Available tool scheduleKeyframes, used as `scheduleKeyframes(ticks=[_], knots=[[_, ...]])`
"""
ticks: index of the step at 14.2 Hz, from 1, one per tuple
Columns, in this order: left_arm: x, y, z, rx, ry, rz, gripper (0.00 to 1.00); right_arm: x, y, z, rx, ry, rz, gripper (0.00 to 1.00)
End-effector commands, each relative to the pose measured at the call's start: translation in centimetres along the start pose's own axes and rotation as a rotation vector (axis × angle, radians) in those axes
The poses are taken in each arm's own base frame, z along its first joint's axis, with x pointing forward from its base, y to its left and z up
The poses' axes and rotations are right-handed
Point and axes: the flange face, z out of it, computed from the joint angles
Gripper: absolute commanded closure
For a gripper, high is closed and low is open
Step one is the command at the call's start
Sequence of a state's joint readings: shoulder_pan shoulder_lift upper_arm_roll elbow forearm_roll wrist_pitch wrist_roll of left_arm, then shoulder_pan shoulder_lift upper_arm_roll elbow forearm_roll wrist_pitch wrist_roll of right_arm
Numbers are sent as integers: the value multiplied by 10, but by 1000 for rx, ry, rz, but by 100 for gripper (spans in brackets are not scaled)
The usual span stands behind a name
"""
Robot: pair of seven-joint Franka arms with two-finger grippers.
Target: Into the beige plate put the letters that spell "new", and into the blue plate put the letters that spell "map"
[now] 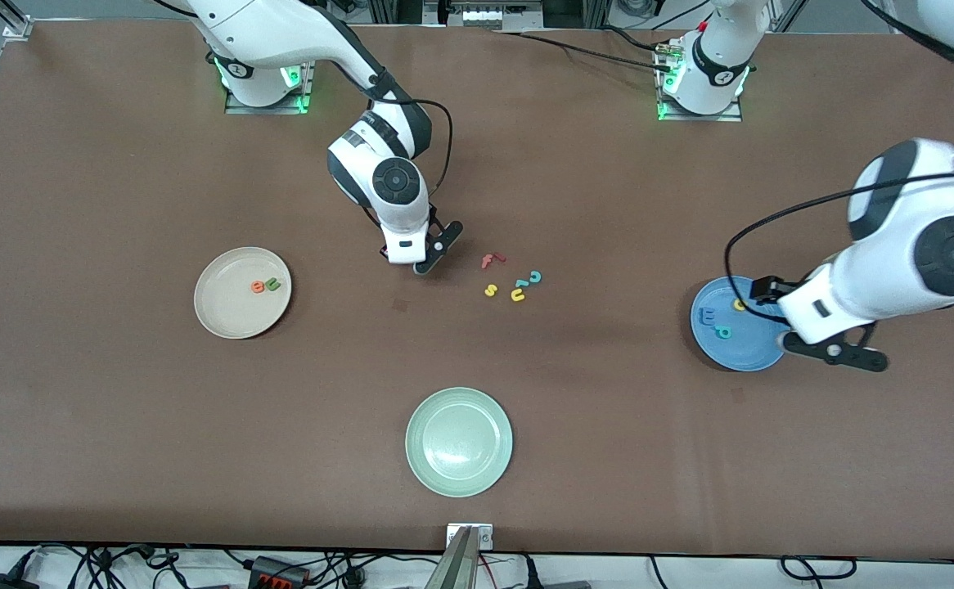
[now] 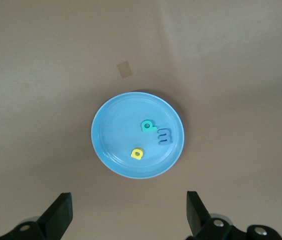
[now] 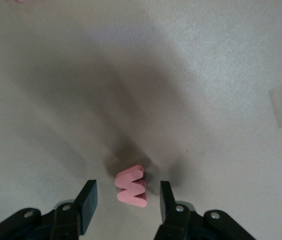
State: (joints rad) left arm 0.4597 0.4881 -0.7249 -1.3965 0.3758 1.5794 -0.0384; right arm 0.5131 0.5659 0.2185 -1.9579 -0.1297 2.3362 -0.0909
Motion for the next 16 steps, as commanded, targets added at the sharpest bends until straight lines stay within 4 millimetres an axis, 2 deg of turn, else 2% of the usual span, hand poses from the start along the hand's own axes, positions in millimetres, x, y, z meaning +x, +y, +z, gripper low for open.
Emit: scheduleKeyframes(ticks=[1,2,3,4,6,7,8,10,12,13,14,15,16], knots=[[-22,-3,-52,-76,25,2,0,-2,-2,9,-9,-11,-30,44],[-32,0,-68,-77,37,6,0,-2,-3,11,-9,-14,-34,47],[-43,-7,-80,-63,47,4,0,-2,-3,12,-8,-15,-34,49],[-51,-7,-87,-58,54,15,0,-1,-2,11,-14,-14,-39,52],[-74,1,-96,-25,58,-8,0,0,-1,11,-23,-14,-46,69],[-84,2,-100,-19,79,-21,0,0,3,9,-23,-9,-40,81],[-97,-1,-101,-39,101,-40,0,0,5,8,-23,-7,-38,87],[-119,-3,-96,-67,173,-65,0,1,14,4,-27,0,-24,90],[-131,-5,-84,-58,243,-80,0,3,36,-13,-42,13,11,90],[-132,-7,-85,-61,262,-87,0,0,55,-31,-51,10,50,90],[-130,-7,-86,-63,265,-89,0,-4,78,-45,-56,8,87,90],[-128,-7,-85,-59,256,-83,0,-14,112,-60,-63,6,140,89],[-126,-7,-86,-61,257,-83,0,-27,141,-67,-63,-8,190,89]])
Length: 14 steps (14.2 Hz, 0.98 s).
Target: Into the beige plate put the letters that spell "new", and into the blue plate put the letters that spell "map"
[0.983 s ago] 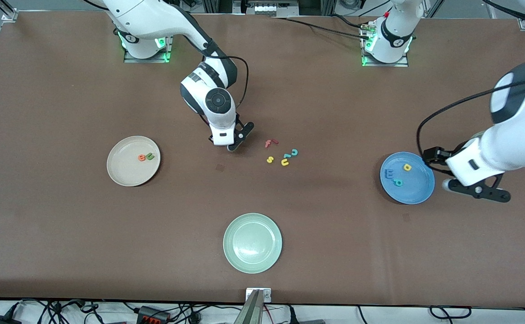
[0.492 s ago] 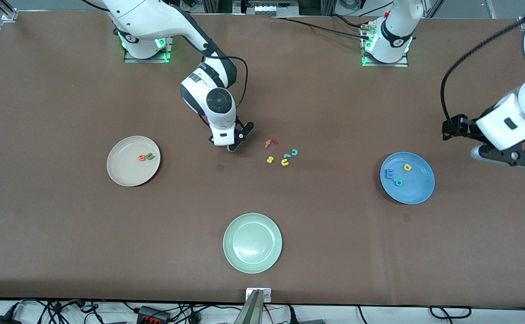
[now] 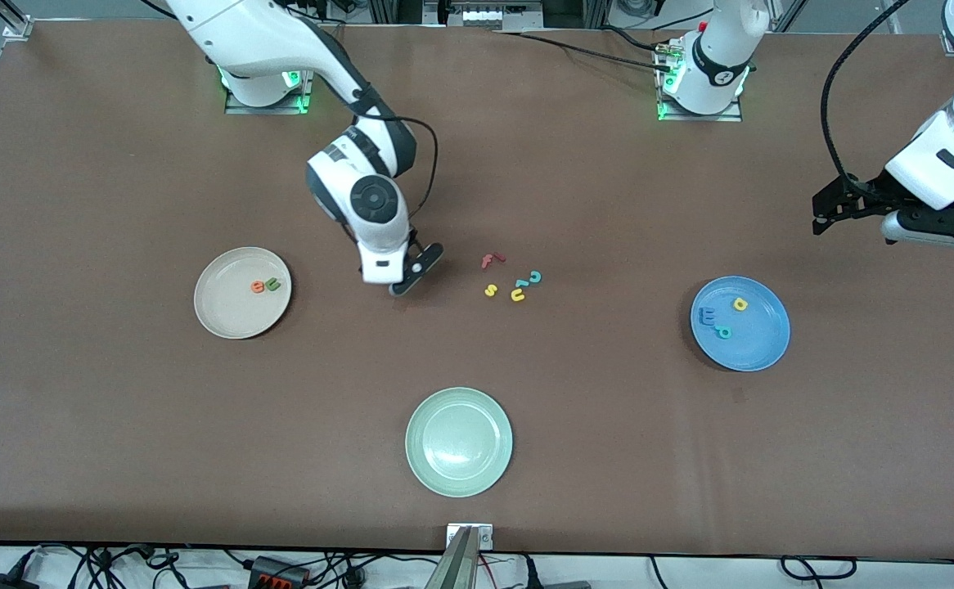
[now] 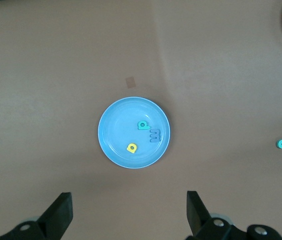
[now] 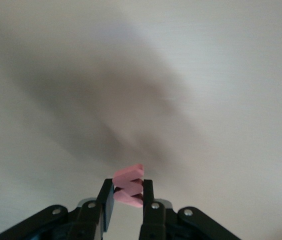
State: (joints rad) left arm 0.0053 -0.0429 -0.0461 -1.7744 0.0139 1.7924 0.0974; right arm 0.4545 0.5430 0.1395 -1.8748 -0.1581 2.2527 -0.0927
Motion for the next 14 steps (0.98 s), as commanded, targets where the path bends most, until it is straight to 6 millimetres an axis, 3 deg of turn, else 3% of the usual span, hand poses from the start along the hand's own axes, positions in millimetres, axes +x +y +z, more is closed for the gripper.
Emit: scheduleKeyframes(ticks=[1,3,5,7,10,13,14], knots=[[1,2,-3,-19,22,15,0,-29,94,-28,-12,-21,134,89],[3,5,-8,-19,30,18,0,-56,158,-28,-1,-24,238,89],[3,6,-8,-19,29,20,0,-84,207,-20,13,-33,328,87],[1,7,-9,-20,18,21,0,-113,237,-1,43,-80,393,87],[1,6,-12,-19,15,20,0,-137,252,12,74,-147,430,87],[1,7,-12,-14,13,23,0,-140,251,30,91,-174,436,80],[1,5,-12,-13,13,20,0,-139,253,33,91,-169,438,61]])
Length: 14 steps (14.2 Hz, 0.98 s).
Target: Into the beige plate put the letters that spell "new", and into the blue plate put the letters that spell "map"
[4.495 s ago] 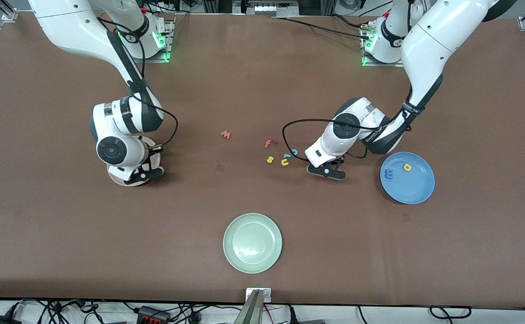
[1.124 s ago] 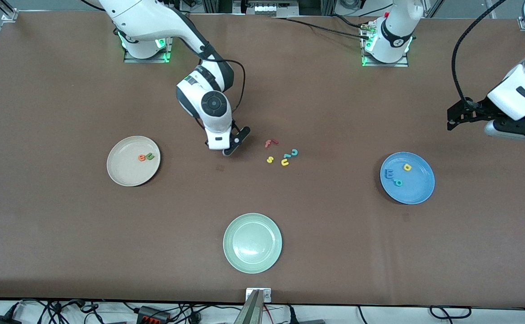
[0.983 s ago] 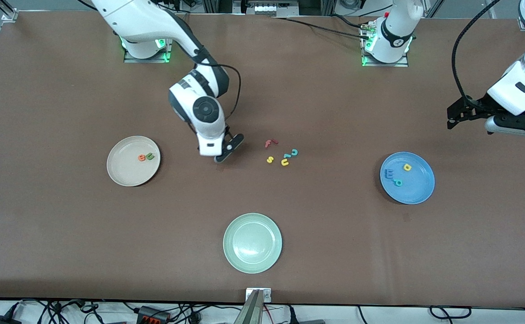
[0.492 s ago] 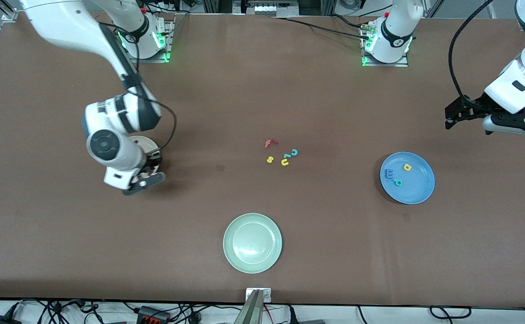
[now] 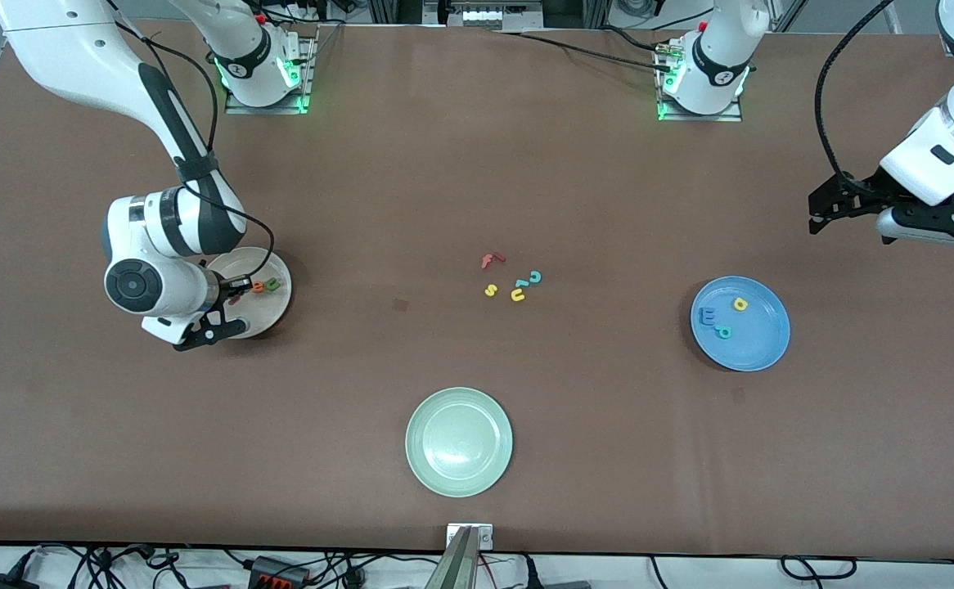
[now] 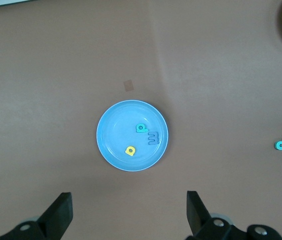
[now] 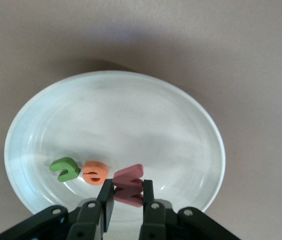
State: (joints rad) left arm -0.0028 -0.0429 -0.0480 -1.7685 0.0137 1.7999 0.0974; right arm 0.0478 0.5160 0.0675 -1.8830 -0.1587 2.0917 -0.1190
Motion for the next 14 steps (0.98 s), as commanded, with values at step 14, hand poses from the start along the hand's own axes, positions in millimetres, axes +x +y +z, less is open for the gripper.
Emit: scheduleKeyframes(ticks=[14], knots=[[3,6,-19,-12,22,25,0,-44,74,-263,112,237,255,0]])
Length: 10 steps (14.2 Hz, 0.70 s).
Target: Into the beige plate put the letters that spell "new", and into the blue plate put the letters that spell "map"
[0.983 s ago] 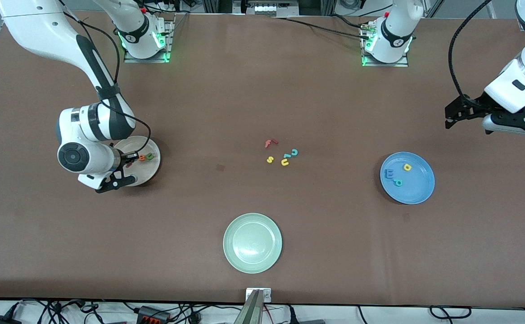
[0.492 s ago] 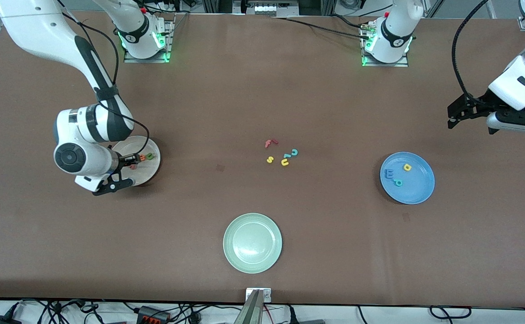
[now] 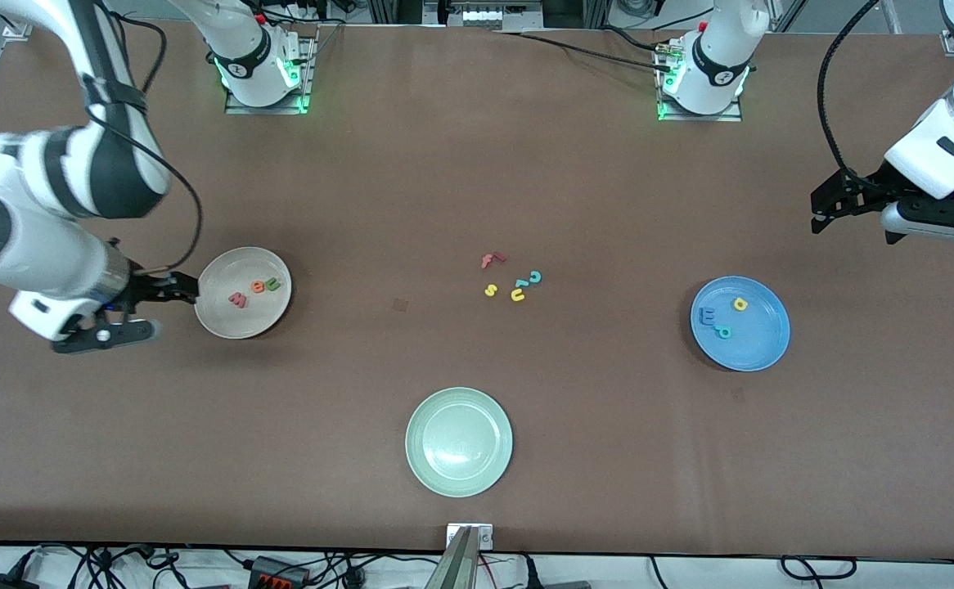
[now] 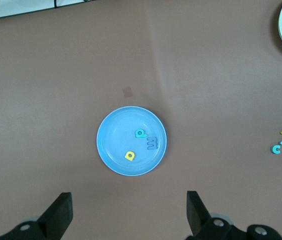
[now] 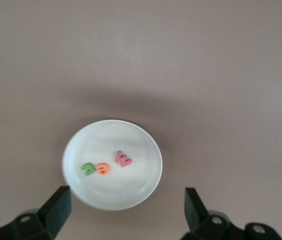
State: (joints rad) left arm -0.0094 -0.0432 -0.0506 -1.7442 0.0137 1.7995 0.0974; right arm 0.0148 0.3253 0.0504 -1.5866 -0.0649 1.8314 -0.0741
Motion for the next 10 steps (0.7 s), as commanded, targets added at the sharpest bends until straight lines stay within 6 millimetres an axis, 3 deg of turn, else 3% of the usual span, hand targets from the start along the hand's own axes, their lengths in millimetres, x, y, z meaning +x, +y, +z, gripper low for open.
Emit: scheduleKeyframes(ticks=[1,3,5,8,10], knots=[[0,2,-7,-13,-2,16,0,-2,37,-49,99,-1,146,0],[1,2,-7,-14,0,16,0,-13,56,-76,118,-8,188,0],[1,0,-10,-13,6,19,0,-28,62,-121,100,39,191,0],[1,-2,-9,-13,4,10,0,-52,75,-164,88,118,218,0],[1,-3,-11,-12,6,11,0,-67,82,-174,88,123,233,0]])
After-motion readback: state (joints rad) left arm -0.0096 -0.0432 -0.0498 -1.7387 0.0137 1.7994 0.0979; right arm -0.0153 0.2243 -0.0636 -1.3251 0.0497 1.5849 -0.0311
